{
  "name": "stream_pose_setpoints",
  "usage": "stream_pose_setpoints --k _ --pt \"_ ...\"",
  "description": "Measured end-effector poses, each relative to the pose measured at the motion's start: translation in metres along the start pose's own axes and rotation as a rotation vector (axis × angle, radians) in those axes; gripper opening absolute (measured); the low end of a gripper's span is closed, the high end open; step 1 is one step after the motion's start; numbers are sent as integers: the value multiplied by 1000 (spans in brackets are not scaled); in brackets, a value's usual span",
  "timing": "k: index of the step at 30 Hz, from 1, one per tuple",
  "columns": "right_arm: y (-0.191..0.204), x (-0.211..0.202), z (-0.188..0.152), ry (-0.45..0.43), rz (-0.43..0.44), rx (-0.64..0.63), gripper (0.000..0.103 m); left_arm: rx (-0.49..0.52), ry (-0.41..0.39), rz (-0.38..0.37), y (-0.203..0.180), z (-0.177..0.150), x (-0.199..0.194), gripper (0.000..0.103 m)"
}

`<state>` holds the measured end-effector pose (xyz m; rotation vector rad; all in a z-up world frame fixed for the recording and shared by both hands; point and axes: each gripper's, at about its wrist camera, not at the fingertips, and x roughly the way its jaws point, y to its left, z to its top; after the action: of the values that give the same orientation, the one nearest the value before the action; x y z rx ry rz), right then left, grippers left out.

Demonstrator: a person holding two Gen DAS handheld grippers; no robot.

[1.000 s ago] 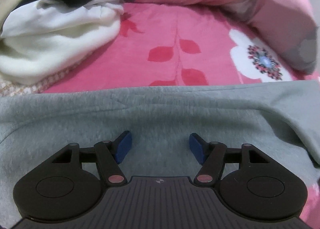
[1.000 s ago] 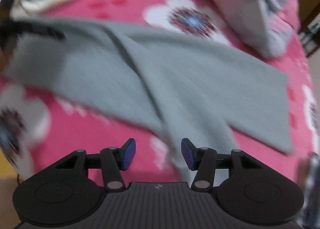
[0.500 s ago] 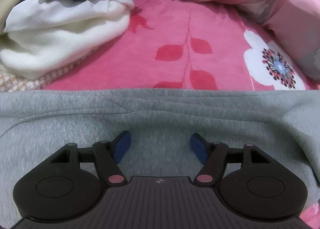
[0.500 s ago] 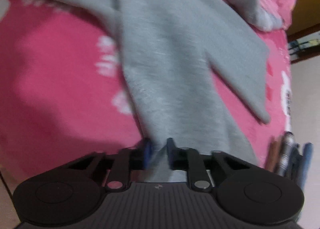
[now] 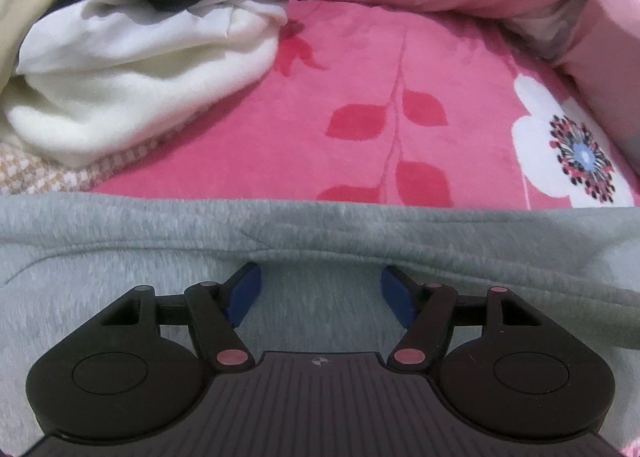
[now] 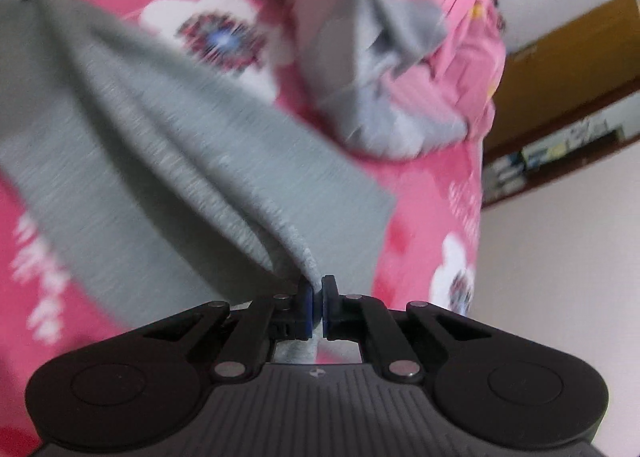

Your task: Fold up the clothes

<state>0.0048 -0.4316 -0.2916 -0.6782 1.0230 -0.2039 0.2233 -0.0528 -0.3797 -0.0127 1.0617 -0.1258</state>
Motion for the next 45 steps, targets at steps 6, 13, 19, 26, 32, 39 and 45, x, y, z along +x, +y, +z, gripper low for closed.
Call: stream_pose_setpoints --k 6,13,19,26,32,39,45 --pt "-41 62 33 -65 79 -26 4 -14 -15 61 -6 6 6 68" --pt "-59 147 56 0 238 27 4 -20 -33 117 -9 10 11 68" --pt "-97 213 57 155 474 303 27 2 -41 143 -15 9 16 68" --pt "-189 219 19 171 522 723 55 3 -46 137 -13 9 17 69" --pt "-218 195 7 124 425 846 55 -7 -46 140 -14 10 18 70" --pt "-145 151 45 -5 447 398 55 -6 -54 144 -14 11 15 70" --pt "-71 142 113 -194 662 33 55 118 -146 86 -29 16 -14 70"
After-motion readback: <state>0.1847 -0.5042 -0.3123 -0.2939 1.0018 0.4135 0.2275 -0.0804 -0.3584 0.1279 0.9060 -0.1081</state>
